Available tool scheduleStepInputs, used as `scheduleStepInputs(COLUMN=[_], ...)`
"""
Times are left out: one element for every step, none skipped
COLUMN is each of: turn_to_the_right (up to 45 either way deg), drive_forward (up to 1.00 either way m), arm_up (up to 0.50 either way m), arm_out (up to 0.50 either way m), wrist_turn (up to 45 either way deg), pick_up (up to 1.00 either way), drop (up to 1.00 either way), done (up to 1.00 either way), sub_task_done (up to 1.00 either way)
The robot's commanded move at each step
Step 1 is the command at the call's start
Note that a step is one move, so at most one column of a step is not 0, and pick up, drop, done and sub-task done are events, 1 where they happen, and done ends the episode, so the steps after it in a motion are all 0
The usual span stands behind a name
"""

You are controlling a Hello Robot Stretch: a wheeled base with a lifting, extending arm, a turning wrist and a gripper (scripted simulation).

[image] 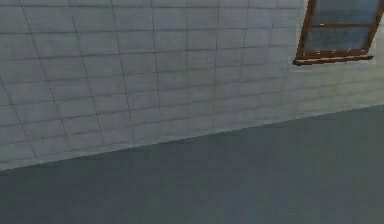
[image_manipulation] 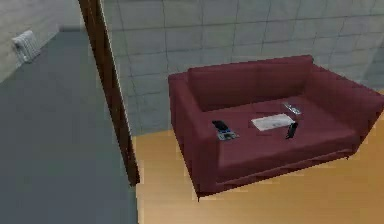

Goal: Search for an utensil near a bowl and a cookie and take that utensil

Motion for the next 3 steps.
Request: scheduleStepInputs(turn_to_the_right=[36.0, 0.0, 21.0], drive_forward=[0.0, 1.0, 0.0], arm_up=[0.0, 0.0, 0.0], arm_out=[0.0, 0.0, 0.0], wrist_turn=[0.0, 0.0, 0.0], pick_up=[0.0, 0.0, 0.0], drop=[0.0, 0.0, 0.0], done=[0.0, 0.0, 0.0], sub_task_done=[0.0, 0.0, 0.0])
